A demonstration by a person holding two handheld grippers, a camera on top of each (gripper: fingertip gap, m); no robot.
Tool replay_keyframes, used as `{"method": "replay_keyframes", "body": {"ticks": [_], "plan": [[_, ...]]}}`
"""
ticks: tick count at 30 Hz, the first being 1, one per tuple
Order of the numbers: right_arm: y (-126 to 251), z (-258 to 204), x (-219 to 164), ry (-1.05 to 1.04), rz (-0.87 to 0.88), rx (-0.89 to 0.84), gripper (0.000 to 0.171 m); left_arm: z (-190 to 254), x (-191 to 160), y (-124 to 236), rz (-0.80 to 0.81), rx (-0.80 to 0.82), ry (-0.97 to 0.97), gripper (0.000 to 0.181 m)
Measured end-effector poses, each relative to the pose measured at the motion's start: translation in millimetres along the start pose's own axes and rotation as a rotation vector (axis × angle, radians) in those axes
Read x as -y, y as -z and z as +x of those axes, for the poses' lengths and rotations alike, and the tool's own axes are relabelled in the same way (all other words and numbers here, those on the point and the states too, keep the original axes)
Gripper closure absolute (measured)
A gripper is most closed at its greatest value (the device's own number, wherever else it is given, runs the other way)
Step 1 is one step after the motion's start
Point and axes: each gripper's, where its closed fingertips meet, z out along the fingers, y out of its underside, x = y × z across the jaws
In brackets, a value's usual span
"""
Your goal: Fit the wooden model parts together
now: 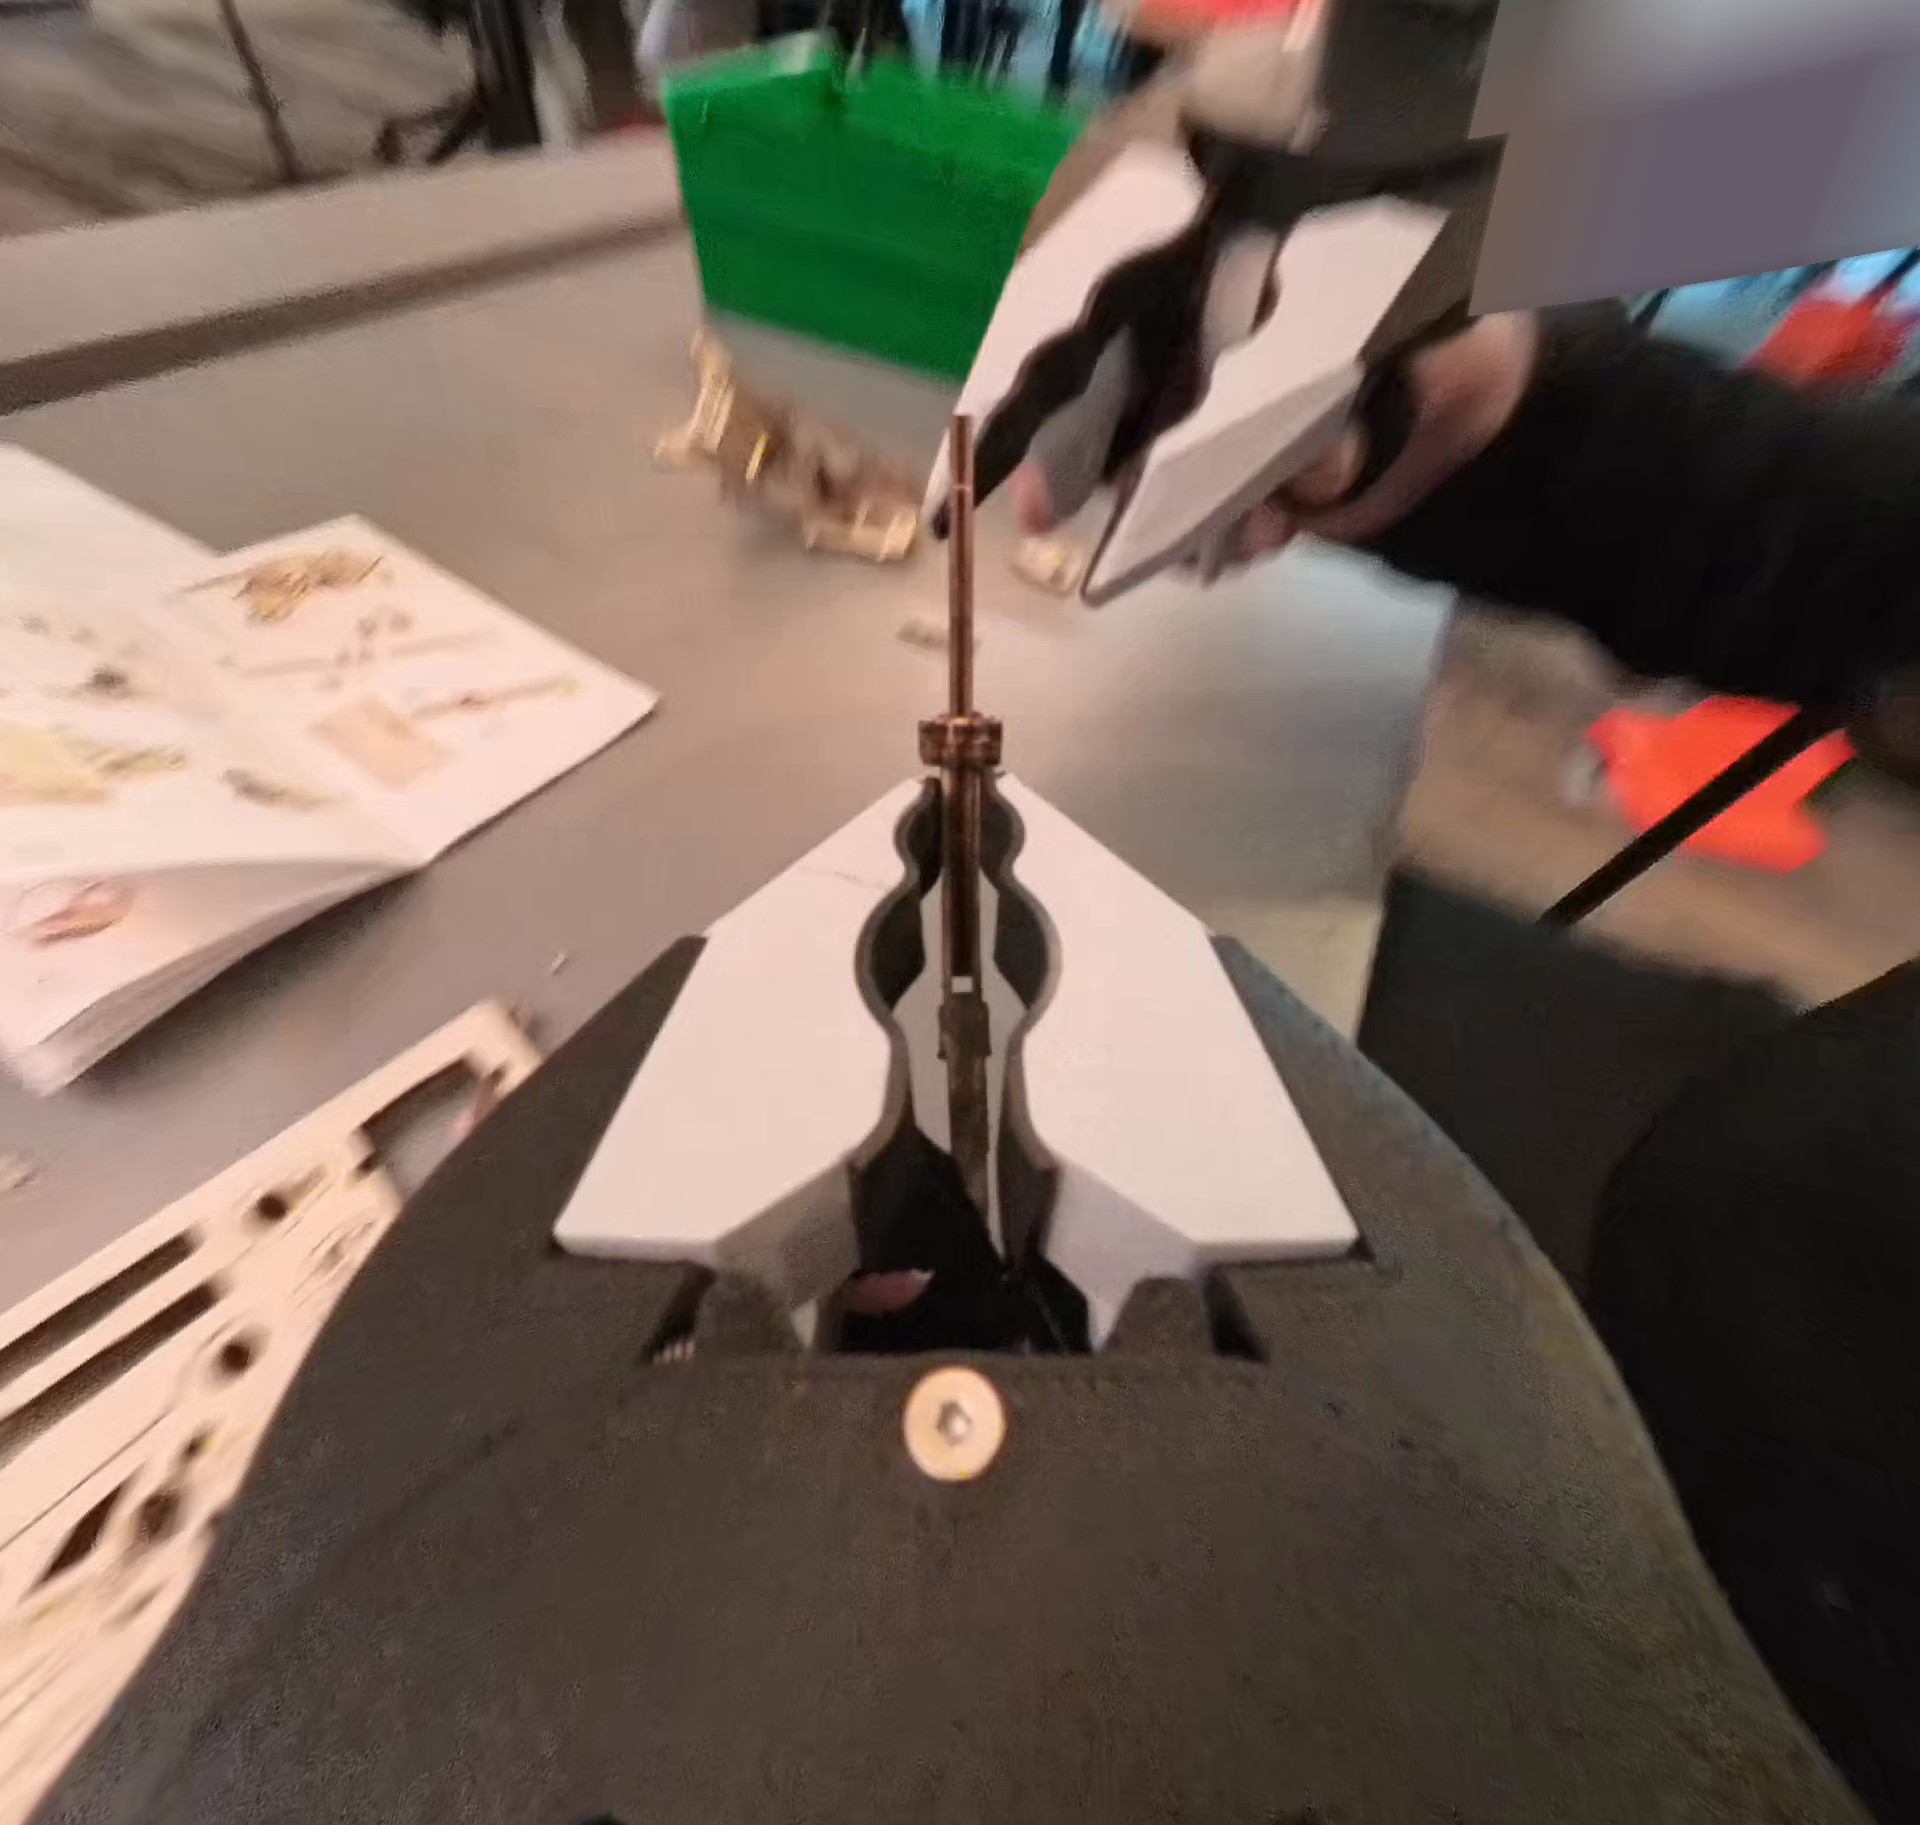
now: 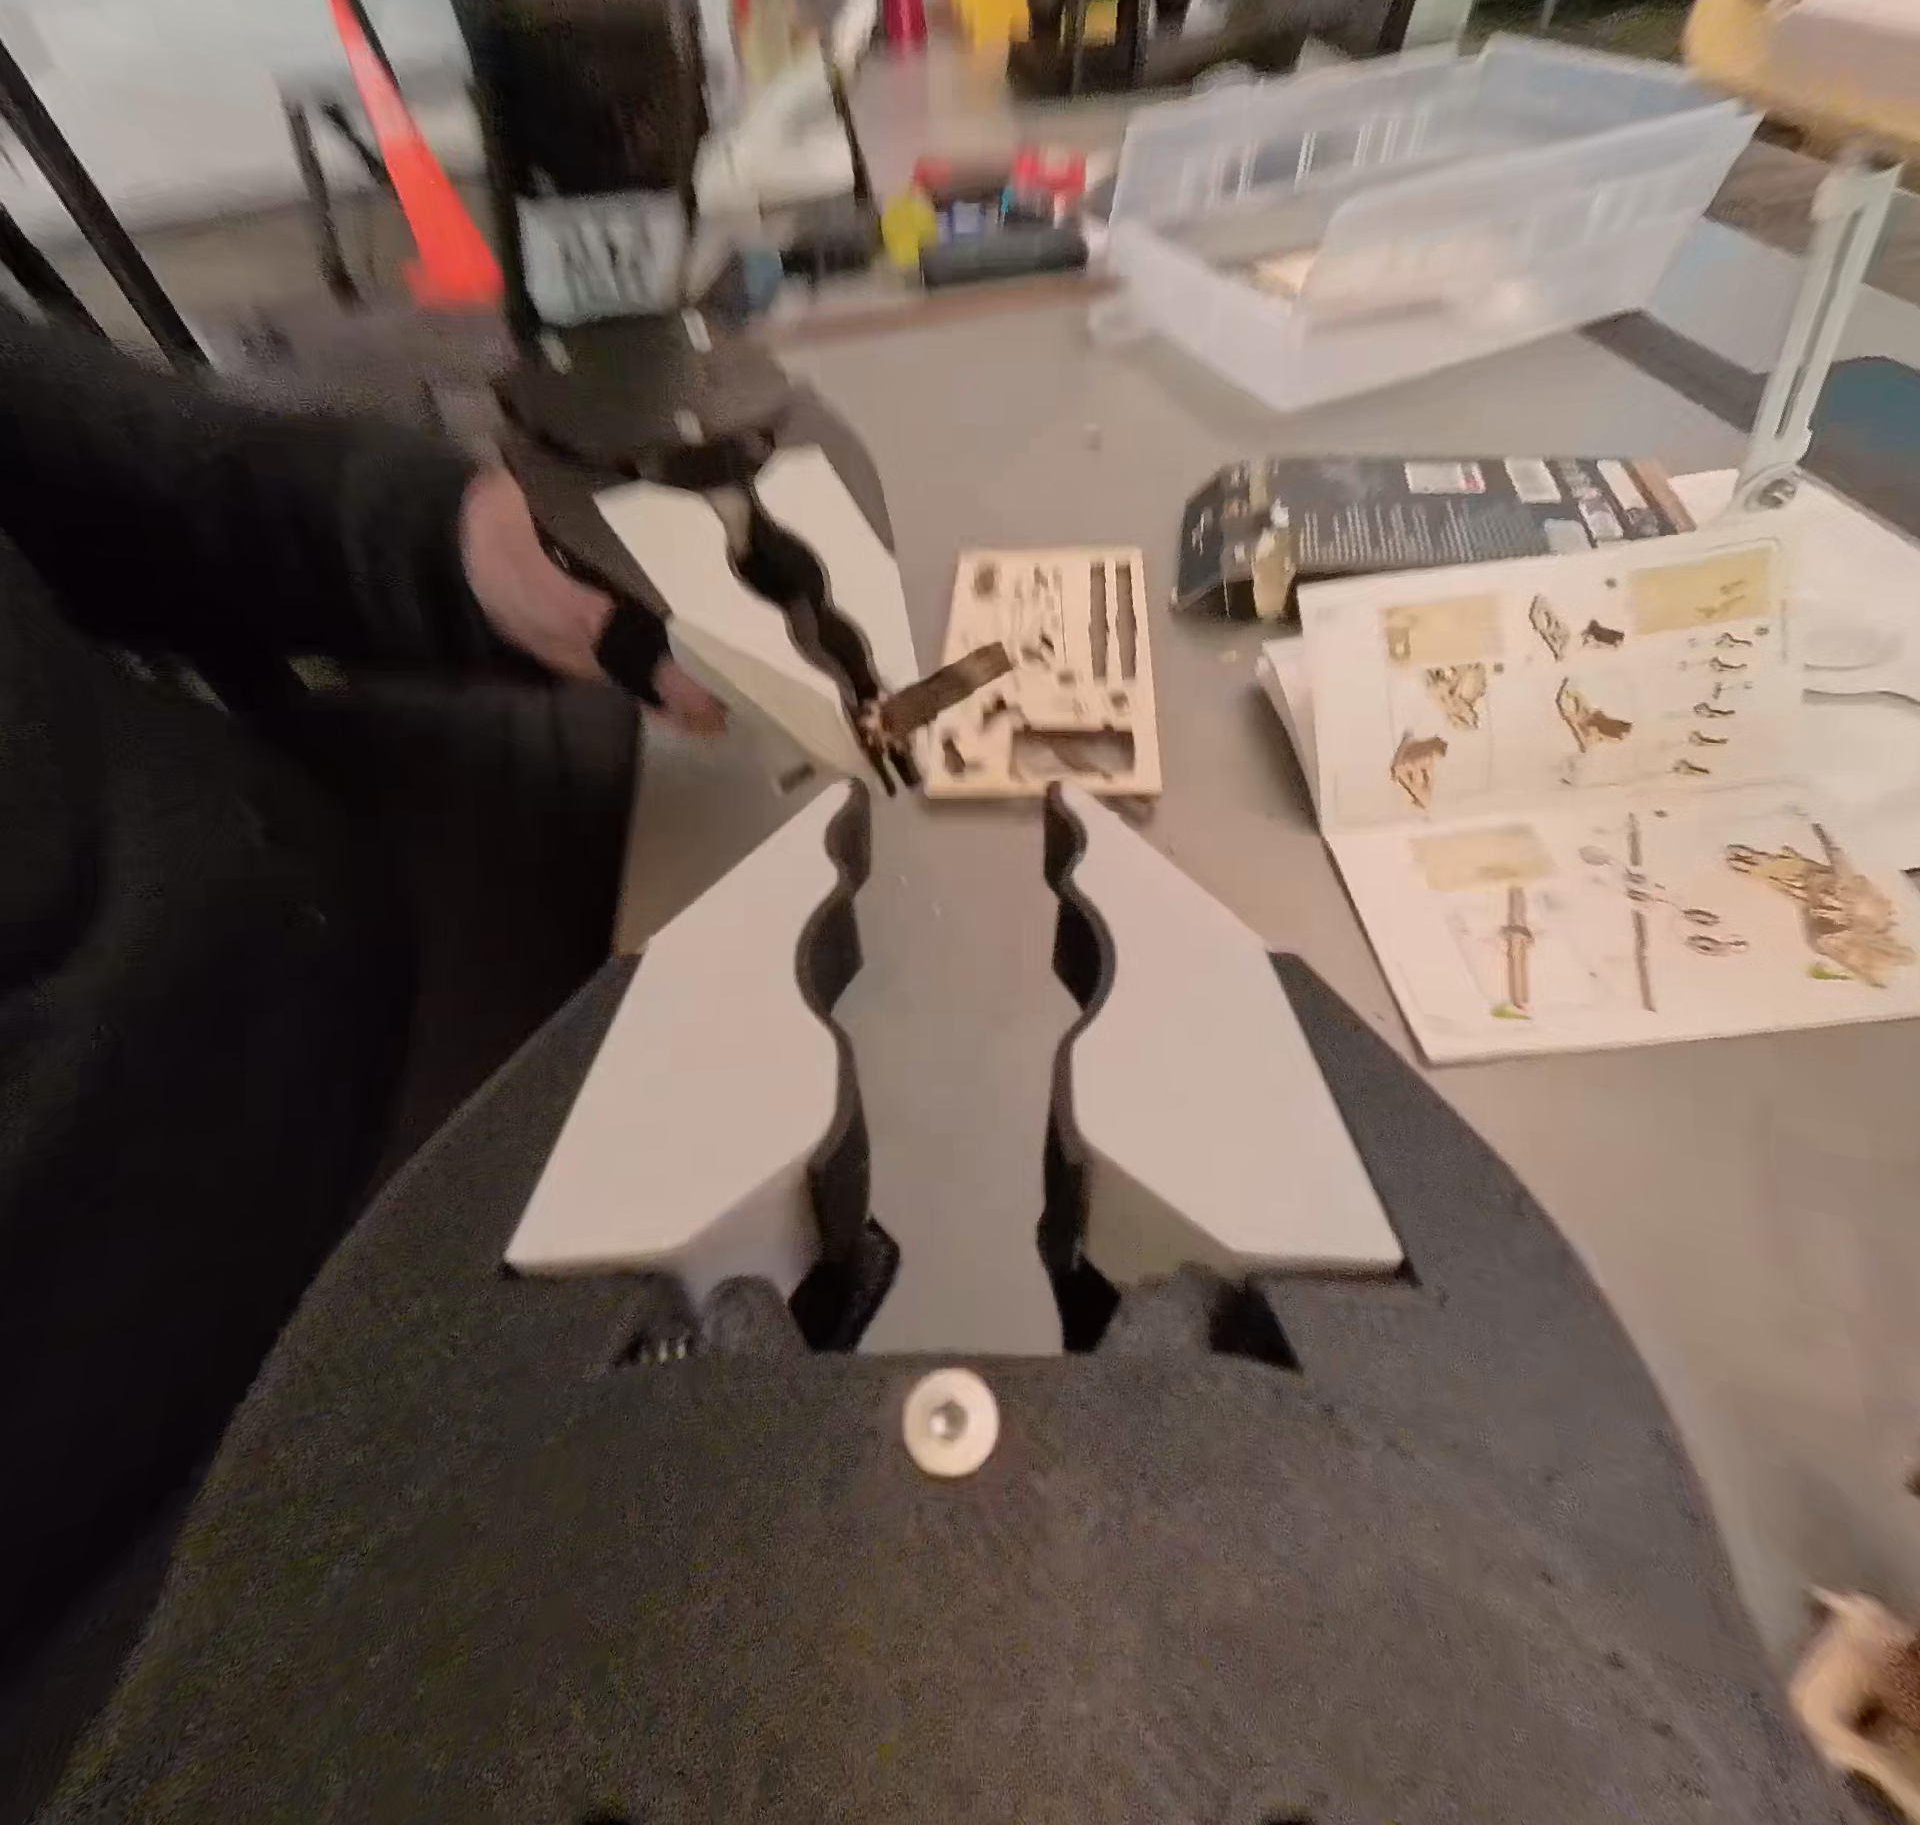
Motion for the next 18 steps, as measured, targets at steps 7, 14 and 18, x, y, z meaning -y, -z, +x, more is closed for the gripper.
{"method": "replay_keyframes", "body": {"ticks": [7,14,18], "plan": [[13.9,-1.6,37.7,-0.211,0.263,0.122,0.17,28.6,23.2,-27.8,0.18,-0.264,0.086,0.176],[20.1,4.0,45.3,-0.017,0.204,0.009,0.171,14.7,23.3,-32.7,0.211,-0.241,0.116,0.159],[26.8,7.6,61.6,0.073,0.168,-0.047,0.171,5.6,18.9,-30.0,0.165,-0.162,0.05,0.146]]}}
